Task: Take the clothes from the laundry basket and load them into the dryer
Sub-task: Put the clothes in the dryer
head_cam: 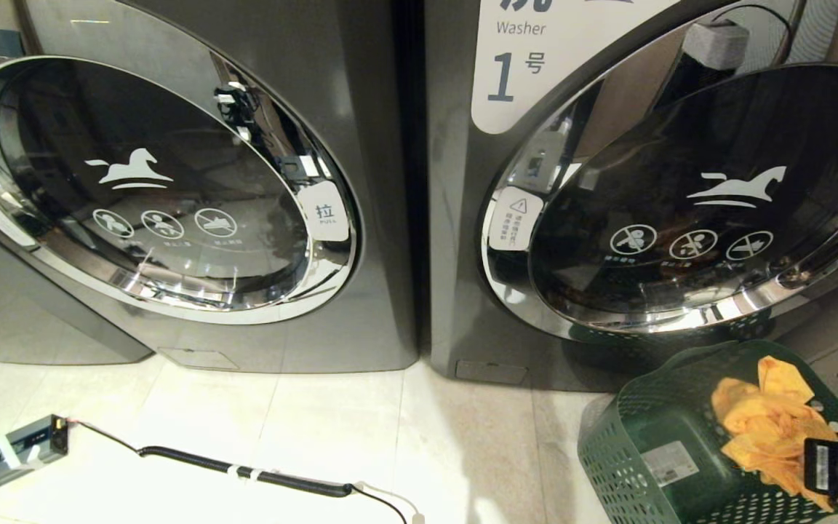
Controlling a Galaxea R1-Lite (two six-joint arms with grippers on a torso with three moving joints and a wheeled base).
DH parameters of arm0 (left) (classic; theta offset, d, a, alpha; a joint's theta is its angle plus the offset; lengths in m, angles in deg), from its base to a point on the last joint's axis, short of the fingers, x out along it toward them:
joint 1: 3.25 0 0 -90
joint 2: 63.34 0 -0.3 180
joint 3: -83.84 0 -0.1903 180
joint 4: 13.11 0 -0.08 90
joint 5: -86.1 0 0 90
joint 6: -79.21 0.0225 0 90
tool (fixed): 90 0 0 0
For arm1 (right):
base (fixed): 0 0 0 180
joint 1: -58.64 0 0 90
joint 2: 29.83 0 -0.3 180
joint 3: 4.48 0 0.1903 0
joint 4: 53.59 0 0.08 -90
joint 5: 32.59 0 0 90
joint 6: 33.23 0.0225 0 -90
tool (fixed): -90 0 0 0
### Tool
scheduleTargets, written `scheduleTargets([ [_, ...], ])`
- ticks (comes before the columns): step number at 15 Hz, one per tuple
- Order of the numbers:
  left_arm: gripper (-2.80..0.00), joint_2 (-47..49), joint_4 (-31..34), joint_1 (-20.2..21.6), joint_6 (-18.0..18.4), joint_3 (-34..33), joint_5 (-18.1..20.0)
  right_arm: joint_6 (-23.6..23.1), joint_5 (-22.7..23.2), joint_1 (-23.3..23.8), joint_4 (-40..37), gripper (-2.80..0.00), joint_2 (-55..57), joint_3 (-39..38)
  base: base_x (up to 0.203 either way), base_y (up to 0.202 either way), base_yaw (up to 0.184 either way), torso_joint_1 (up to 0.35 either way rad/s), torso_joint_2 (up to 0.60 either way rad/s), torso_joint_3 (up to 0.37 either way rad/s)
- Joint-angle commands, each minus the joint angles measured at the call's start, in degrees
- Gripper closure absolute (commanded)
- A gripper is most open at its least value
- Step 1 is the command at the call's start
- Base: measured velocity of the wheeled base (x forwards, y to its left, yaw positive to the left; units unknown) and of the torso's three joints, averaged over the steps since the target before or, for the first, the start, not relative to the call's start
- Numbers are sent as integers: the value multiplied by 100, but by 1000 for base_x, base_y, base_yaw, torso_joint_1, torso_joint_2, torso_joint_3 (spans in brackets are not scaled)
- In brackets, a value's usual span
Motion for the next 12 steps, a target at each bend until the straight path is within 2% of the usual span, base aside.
scheduleTargets([
  [1,0,-2,-1,6,-1,0,-1,-89,-31,-44,-45,0,-1489,-327,0,0,0,0,0,0],
  [4,0,-2,-1,0,-1,0,-1,-450,-50,-168,-128,0,-3259,-1000,0,0,0,0,0,0],
  [6,0,-2,-1,0,-1,0,-1,-745,30,-601,-321,0,-4275,-1342,0,0,0,0,0,0],
  [9,0,-2,-1,0,-1,0,-1,-954,131,-1343,-1511,0,-5602,-1541,0,0,0,0,0,0],
  [12,0,-2,-1,9,6,0,-1,-1000,426,-1606,-2655,0,-7036,-1448,0,0,0,0,0,0],
])
